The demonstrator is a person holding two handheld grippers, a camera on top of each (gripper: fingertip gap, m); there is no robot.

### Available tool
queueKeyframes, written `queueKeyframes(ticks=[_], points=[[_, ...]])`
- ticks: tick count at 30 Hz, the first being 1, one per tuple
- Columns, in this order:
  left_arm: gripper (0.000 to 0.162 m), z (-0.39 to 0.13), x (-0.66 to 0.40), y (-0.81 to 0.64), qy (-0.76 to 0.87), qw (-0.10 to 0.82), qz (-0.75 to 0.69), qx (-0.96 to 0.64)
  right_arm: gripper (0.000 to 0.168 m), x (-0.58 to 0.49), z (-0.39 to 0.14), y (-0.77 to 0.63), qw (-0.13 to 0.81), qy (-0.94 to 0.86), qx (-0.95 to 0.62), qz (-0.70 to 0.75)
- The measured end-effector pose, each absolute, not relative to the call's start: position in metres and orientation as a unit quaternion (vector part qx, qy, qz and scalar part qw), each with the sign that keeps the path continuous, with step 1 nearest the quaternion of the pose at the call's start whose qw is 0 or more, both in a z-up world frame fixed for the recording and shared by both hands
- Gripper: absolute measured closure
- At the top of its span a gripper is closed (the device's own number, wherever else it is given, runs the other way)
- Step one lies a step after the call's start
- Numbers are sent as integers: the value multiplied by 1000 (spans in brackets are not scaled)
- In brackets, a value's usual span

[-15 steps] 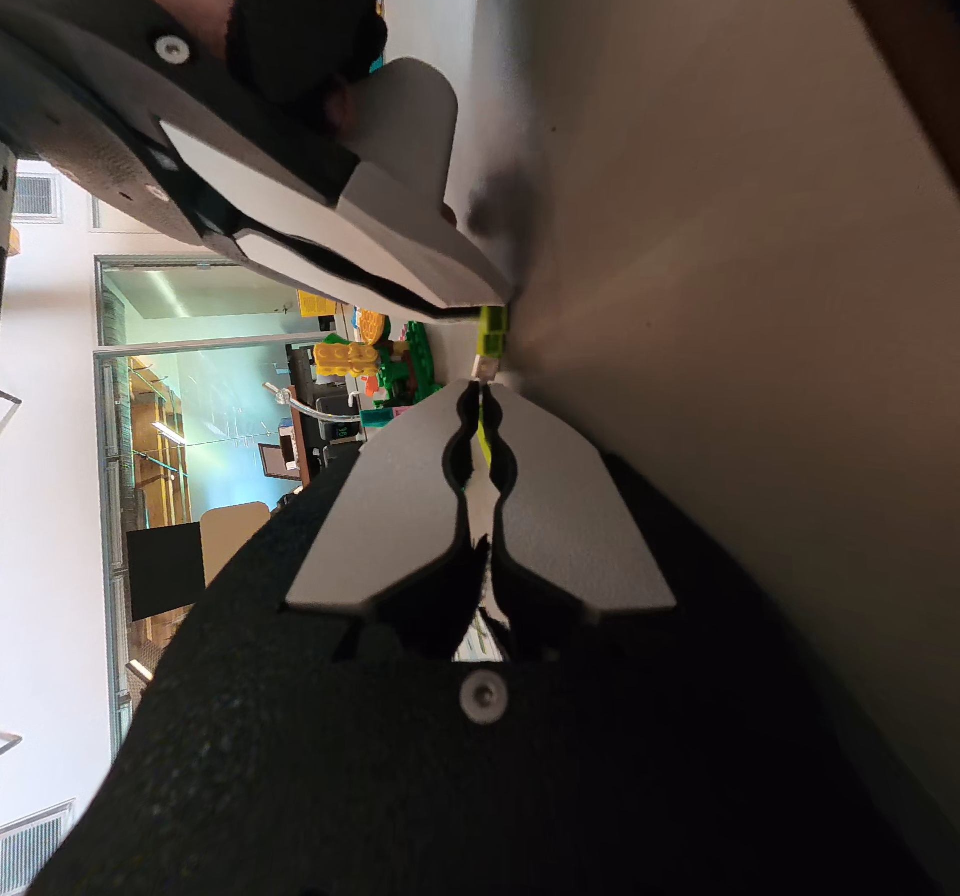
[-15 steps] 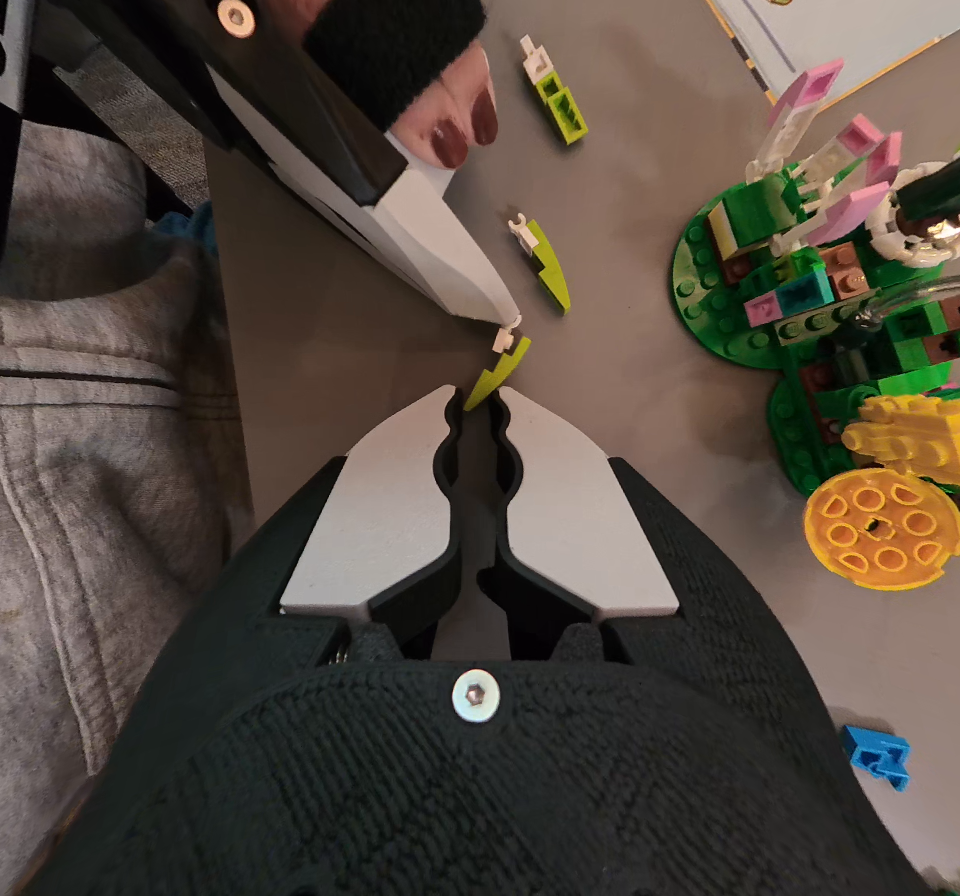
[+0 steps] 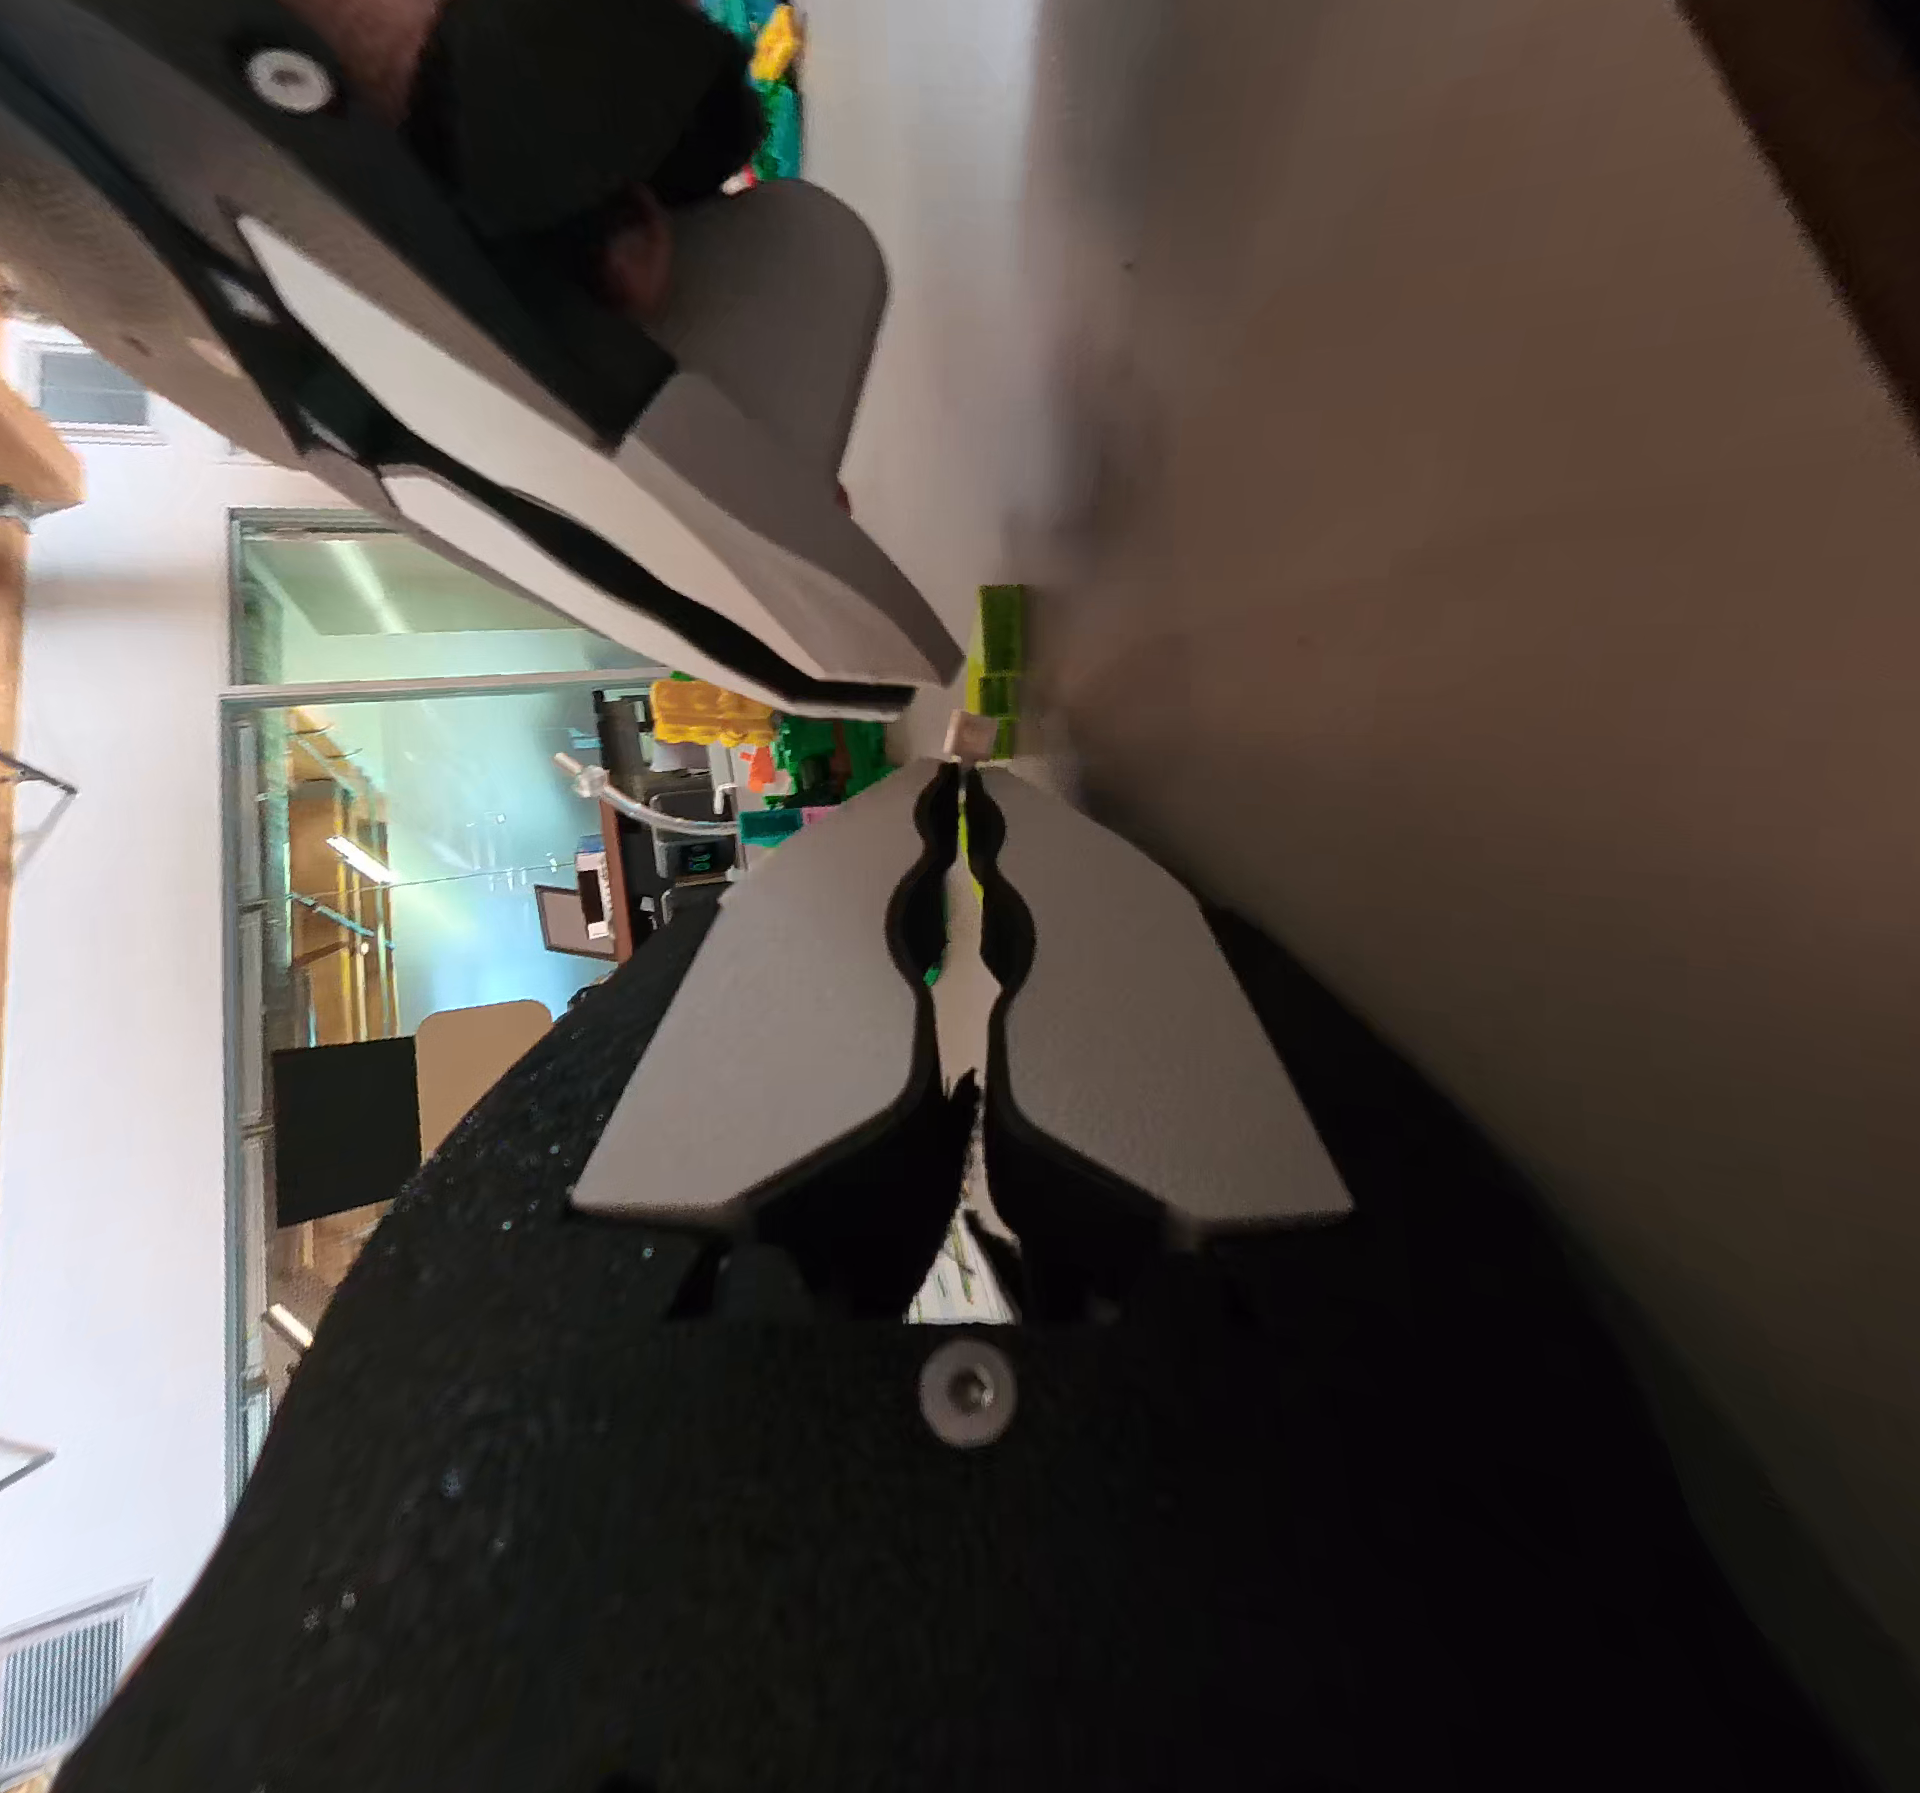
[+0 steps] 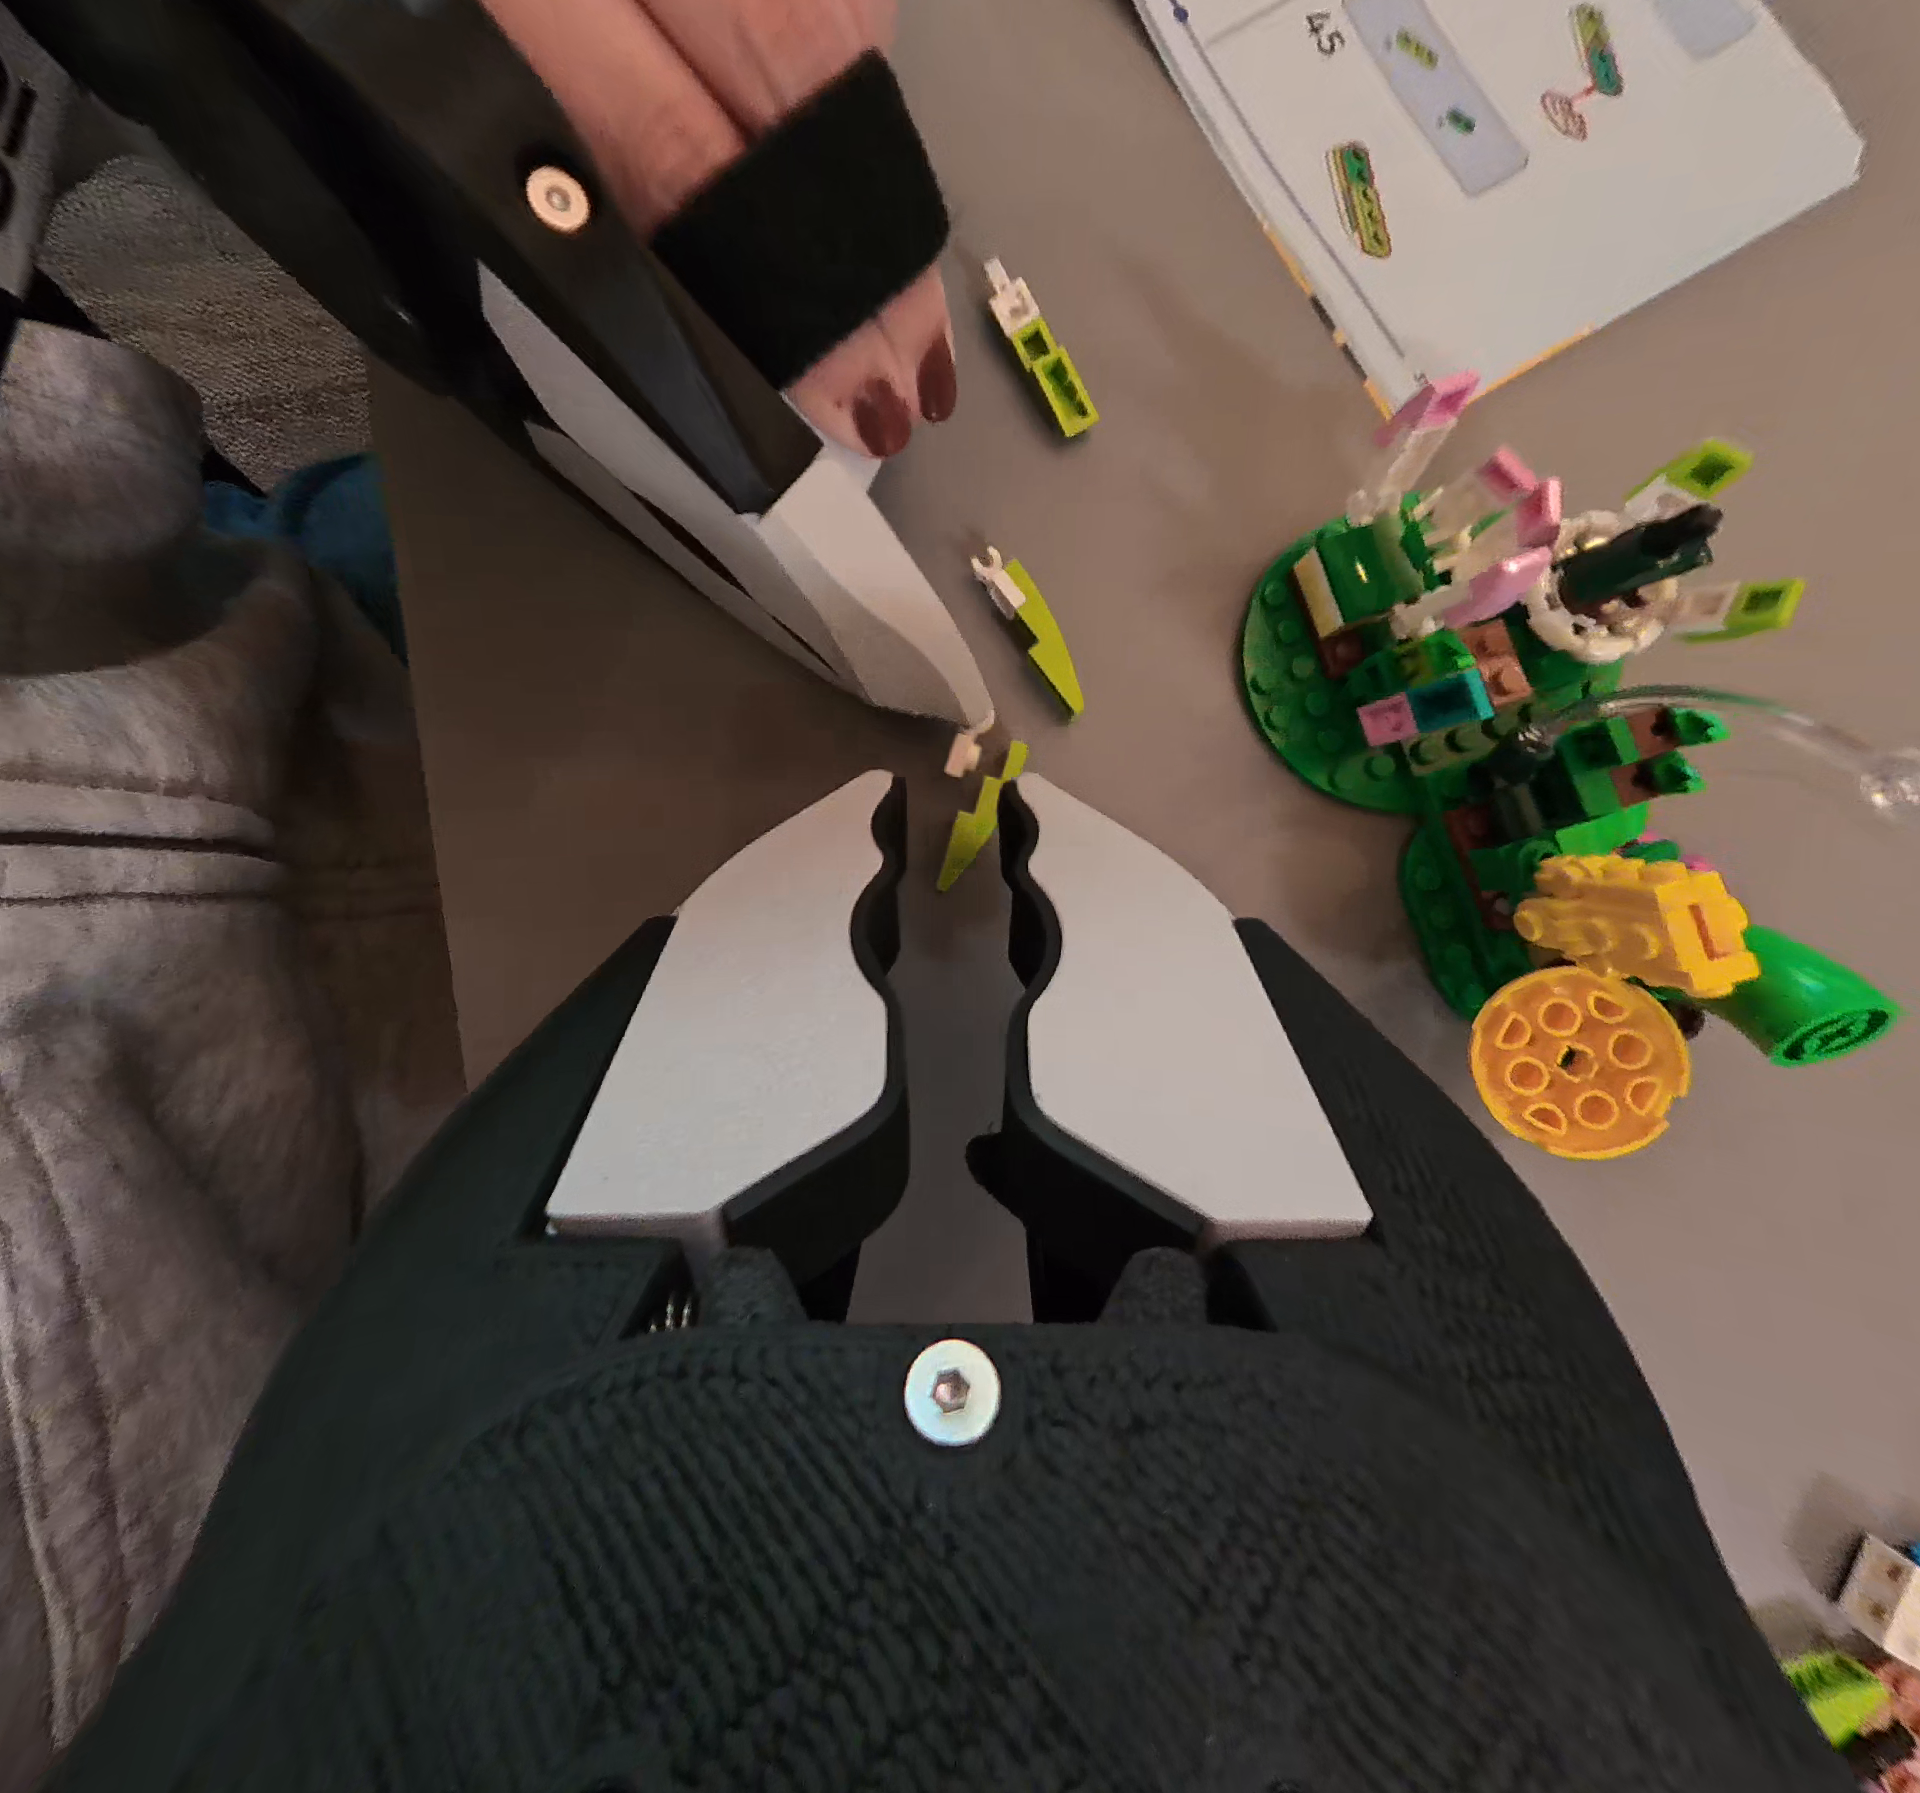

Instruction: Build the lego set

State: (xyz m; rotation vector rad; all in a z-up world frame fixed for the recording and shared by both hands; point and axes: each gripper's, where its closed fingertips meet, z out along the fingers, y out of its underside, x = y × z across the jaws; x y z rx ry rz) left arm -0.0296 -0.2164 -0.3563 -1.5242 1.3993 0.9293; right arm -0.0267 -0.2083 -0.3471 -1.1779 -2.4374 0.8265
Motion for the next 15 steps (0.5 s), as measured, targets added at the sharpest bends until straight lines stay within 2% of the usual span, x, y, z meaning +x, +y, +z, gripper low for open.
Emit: queueKeyframes(ticks=[1, 8, 15], points=[[160, -354, -29, -217, 555, 428, 374, -607, 154, -27, -347, -210, 157, -850, -410, 290], [161, -346, -27, -220, 537, 454, 370, -607, 164, -32, -347, -215, 171, -849, -403, 296], [156, -360, -33, -231, 468, 442, 232, -730, 165, -28, -358, -217, 172, -879, -374, 242]])
